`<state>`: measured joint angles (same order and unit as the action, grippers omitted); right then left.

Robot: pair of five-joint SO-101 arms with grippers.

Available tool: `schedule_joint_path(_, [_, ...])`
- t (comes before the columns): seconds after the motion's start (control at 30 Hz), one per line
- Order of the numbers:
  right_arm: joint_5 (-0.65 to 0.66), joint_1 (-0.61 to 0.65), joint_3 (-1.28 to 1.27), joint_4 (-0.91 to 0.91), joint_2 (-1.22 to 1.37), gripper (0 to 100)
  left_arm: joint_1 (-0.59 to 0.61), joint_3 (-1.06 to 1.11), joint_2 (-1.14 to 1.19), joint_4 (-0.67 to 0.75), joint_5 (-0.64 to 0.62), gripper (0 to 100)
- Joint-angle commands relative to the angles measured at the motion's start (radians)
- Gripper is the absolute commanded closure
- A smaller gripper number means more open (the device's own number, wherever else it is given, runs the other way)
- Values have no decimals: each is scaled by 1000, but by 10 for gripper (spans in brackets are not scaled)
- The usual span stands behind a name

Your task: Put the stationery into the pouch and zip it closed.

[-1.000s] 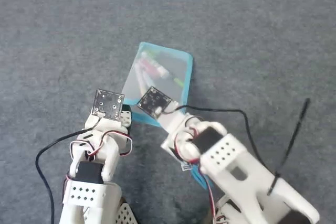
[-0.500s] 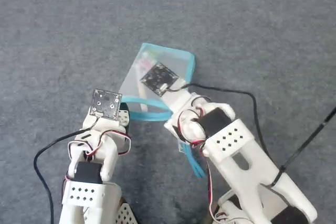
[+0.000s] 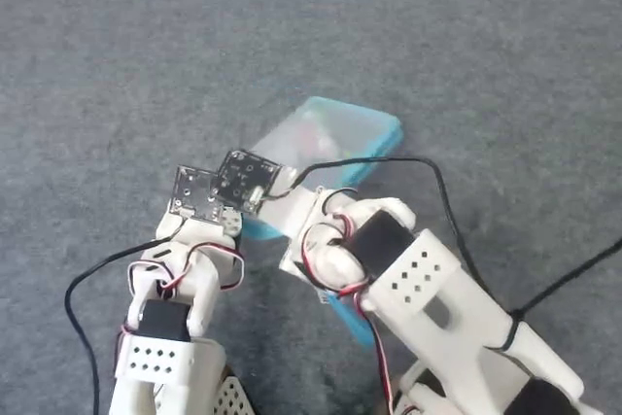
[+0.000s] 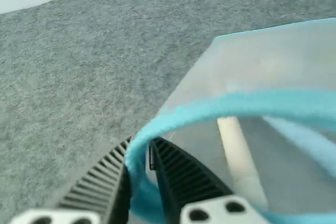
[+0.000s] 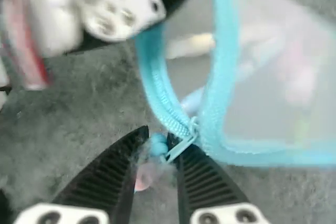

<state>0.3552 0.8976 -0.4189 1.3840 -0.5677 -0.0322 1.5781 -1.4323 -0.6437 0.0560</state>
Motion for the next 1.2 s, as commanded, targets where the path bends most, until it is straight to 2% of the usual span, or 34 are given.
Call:
schedule_joint_path(0.0, [55, 50, 187, 104, 4, 991, -49, -50, 9, -2, -5, 991])
schedule_joint_path(0.2, [49, 2, 385, 278, 8, 991, -52, -50, 9, -2, -5, 991])
schedule_joint_path(0.3, [46, 50, 405, 283, 8, 991, -52, -48, 9, -2, -5, 991])
schedule_joint_path(0.5, [66, 229, 256, 165, 44, 975, -49, -41, 9, 0, -5, 991])
schedule_joint_path(0.8, [98, 239, 172, 148, -110, 731, 32, -45, 8, 23, -12, 991])
schedule_joint_path(1.17, [100, 174, -41, 120, -341, 723, 31, -45, 8, 20, -11, 991])
